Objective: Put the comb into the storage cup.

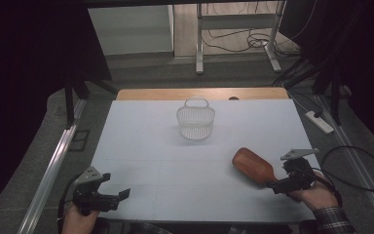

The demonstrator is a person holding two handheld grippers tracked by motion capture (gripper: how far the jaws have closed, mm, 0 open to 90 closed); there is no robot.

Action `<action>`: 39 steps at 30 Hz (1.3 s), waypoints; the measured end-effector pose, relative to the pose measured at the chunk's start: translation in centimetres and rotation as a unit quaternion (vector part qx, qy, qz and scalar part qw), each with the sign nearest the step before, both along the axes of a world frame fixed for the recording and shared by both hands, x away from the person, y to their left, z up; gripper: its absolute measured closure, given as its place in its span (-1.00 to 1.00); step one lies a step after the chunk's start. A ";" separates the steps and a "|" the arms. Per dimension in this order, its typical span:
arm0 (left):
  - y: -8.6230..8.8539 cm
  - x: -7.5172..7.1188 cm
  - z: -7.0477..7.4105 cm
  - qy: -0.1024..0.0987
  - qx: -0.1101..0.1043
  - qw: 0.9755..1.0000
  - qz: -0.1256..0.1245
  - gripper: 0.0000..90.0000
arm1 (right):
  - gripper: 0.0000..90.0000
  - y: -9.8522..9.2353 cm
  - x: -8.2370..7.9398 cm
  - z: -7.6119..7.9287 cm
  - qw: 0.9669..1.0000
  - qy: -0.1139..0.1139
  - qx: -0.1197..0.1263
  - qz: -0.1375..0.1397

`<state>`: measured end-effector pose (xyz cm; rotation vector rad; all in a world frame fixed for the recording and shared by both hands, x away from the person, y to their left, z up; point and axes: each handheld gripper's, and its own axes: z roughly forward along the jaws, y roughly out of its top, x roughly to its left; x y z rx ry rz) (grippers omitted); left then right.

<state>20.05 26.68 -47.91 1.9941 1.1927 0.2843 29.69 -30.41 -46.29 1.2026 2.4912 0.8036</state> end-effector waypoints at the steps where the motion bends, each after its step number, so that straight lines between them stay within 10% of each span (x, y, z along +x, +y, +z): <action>1: 0.0 0.0 0.0 0.000 0.000 1.000 0.000 -0.92 | -1.00 0.0 0.1 -0.1 1.000 0.002 0.000 0.001; 31: 0.0 0.1 0.0 0.003 -0.002 1.000 0.001 -0.92 | -1.00 0.3 1.0 -3.3 0.996 0.067 -0.053 0.021; 39: 0.0 0.1 0.0 0.004 -0.002 1.000 0.000 -0.92 | -0.46 0.4 1.1 -3.2 0.995 0.060 -0.069 0.029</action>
